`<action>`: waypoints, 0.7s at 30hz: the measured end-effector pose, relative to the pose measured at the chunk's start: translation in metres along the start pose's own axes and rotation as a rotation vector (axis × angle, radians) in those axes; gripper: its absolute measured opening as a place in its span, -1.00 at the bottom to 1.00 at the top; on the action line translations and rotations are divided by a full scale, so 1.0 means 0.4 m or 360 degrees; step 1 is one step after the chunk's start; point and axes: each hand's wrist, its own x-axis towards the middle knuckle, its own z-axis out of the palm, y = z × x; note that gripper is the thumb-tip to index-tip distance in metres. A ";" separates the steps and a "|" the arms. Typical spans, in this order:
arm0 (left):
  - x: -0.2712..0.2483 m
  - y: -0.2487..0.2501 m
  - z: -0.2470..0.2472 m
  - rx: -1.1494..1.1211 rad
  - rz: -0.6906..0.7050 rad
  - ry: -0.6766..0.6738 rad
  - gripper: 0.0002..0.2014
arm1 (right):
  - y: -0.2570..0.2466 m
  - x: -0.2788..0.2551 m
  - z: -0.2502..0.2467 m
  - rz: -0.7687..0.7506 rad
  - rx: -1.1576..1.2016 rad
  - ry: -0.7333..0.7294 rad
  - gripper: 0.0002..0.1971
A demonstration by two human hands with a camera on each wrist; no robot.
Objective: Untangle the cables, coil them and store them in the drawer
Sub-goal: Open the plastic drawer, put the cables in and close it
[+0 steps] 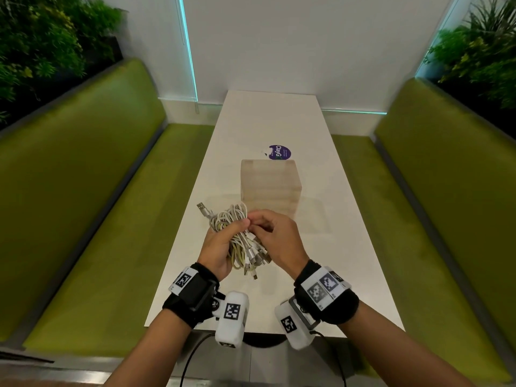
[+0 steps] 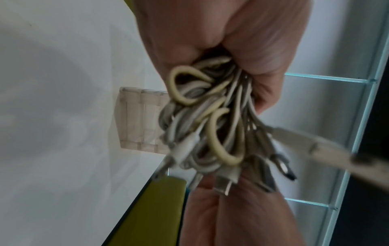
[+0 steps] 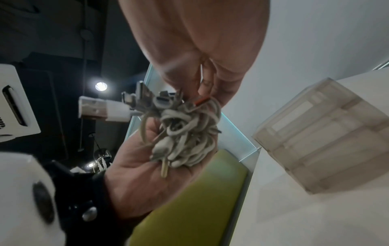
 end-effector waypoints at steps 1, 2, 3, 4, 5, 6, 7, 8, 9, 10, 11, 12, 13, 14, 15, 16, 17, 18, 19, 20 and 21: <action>0.007 0.003 -0.003 -0.0014 0.0020 0.0029 -0.64 | 0.003 0.004 0.005 -0.0016 -0.0024 -0.0030 -0.78; 0.013 0.006 -0.008 -0.0023 0.0044 0.0049 -0.64 | 0.006 0.011 0.009 -0.0020 -0.0037 -0.0076 -0.77; 0.018 0.008 -0.014 -0.0024 0.0064 0.0070 -0.65 | 0.008 0.020 0.011 0.0000 -0.0038 -0.0132 -0.77; 0.023 0.009 -0.020 -0.0002 0.0085 0.0117 -0.67 | 0.010 0.034 0.009 0.0050 -0.0031 -0.0191 -0.78; 0.027 0.011 -0.026 0.0035 0.0114 0.0186 -0.70 | 0.013 0.050 0.007 0.0115 -0.0036 -0.0238 -0.81; 0.032 0.012 -0.035 0.0085 0.0143 0.0278 -0.74 | 0.019 0.071 0.004 0.0171 -0.0084 -0.0254 -0.83; 0.037 0.014 -0.046 0.0135 0.0156 0.0372 -0.76 | 0.029 0.098 0.001 0.0202 -0.0200 -0.0231 -0.84; 0.045 0.015 -0.060 0.0179 0.0146 0.0470 -0.78 | 0.042 0.130 -0.003 0.0201 -0.0393 -0.0188 -0.83; 0.052 0.016 -0.076 0.0215 0.0120 0.0552 -0.79 | 0.060 0.166 -0.007 0.0178 -0.0628 -0.0167 -0.78; 0.061 0.018 -0.094 0.0252 0.0087 0.0609 -0.80 | 0.080 0.202 -0.011 0.0153 -0.0851 -0.0198 -0.68; 0.069 0.020 -0.109 0.0291 0.0055 0.0635 -0.80 | 0.102 0.237 -0.013 0.0154 -0.1034 -0.0277 -0.58; 0.074 0.023 -0.119 0.0332 0.0031 0.0639 -0.80 | 0.125 0.265 -0.013 0.0183 -0.1172 -0.0381 -0.49; 0.077 0.027 -0.124 0.0370 0.0018 0.0630 -0.80 | 0.145 0.287 -0.012 0.0229 -0.1274 -0.0482 -0.42; 0.081 0.030 -0.127 0.0407 0.0017 0.0612 -0.81 | 0.163 0.304 -0.009 0.0273 -0.1348 -0.0557 -0.37; 0.084 0.034 -0.126 0.0442 0.0024 0.0593 -0.82 | 0.178 0.313 -0.006 0.0292 -0.1400 -0.0586 -0.35; 0.086 0.037 -0.126 0.0480 0.0036 0.0585 -0.82 | 0.190 0.315 0.000 0.0280 -0.1430 -0.0565 -0.34; 0.089 0.040 -0.125 0.0519 0.0049 0.0582 -0.83 | 0.197 0.312 0.005 0.0250 -0.1437 -0.0500 -0.35; 0.093 0.041 -0.125 0.0551 0.0059 0.0581 -0.83 | 0.196 0.304 0.010 0.0219 -0.1416 -0.0411 -0.36; 0.098 0.042 -0.126 0.0578 0.0062 0.0586 -0.83 | 0.195 0.292 0.012 0.0198 -0.1377 -0.0322 -0.37; 0.102 0.043 -0.125 0.0605 0.0068 0.0588 -0.83 | 0.191 0.275 0.011 0.0179 -0.1342 -0.0243 -0.37; 0.108 0.043 -0.125 0.0631 0.0075 0.0590 -0.82 | 0.187 0.256 0.007 0.0157 -0.1323 -0.0182 -0.38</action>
